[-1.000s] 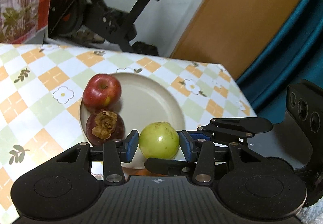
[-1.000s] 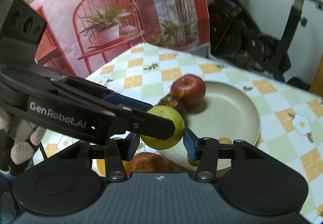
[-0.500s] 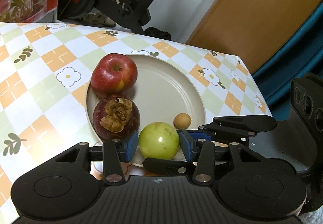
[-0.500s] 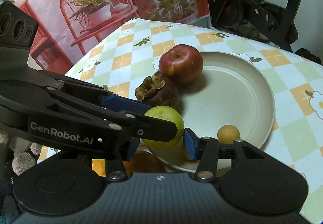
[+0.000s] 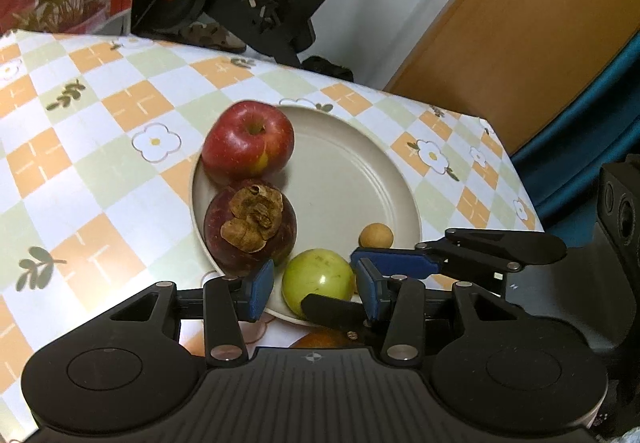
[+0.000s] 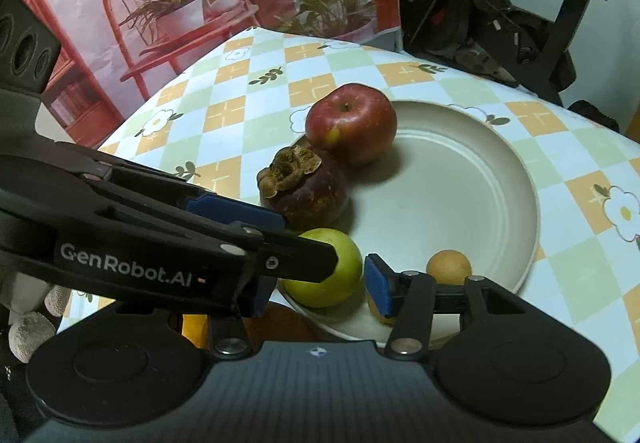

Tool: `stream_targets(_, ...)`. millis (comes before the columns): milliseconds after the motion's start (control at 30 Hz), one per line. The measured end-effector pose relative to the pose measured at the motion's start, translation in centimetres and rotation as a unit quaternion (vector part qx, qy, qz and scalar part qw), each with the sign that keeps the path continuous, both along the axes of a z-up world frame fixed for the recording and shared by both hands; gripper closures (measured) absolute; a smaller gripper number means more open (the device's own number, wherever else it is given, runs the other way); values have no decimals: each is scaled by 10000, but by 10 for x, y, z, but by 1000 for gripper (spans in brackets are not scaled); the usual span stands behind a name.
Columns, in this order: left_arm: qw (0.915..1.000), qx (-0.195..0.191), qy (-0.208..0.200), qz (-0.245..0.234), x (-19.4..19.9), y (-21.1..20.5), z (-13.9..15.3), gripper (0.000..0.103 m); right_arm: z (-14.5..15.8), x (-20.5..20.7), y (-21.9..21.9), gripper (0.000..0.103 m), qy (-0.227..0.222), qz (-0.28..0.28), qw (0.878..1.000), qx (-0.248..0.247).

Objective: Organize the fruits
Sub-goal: 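Open the left gripper and lift it away from the plate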

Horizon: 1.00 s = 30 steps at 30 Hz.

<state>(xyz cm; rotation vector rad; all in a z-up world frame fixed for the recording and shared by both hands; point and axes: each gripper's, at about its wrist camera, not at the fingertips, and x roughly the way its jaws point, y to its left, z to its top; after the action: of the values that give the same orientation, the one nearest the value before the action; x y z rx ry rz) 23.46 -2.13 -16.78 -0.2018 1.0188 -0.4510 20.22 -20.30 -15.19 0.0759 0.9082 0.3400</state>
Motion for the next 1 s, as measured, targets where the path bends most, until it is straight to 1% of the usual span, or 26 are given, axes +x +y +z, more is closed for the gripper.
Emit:
stream_targets(100,9999,9,-148,-32,-8,3,11,56,8,-6,-1,51,-103,-66,9999,-9)
stream_targets(167,9994,54,-345,-38,-18,6,21,56,14,-14,0,51,-211,-102,9997,-39)
stream_targets(233,9985,-21,-550,57,-30,12,30,55,22,-24,1,51,-367,-166,9992,-47)
stream_targets(300,9977,-101,-660,118,-44,20,37,55,31,-36,2,51,-521,-270,9983,2)
stream_targets(467,9945,115,-1031,155,-78,37,51,54,48,-75,11,51,-915,-477,9945,188)
stream_targets(633,9925,207,-1185,207,-105,52,57,54,55,-105,21,50,-1168,-610,9902,468)
stream_targets(800,9904,355,-1331,123,-129,56,56,54,54,-129,32,50,-1304,-619,9887,397)
stream_targets(933,9877,493,-1482,25,-148,51,54,54,50,-144,29,50,-1327,-700,9882,324)
stream_targets(1000,9869,540,-1518,0,-155,50,52,54,47,-148,23,50,-1303,-804,9874,407)
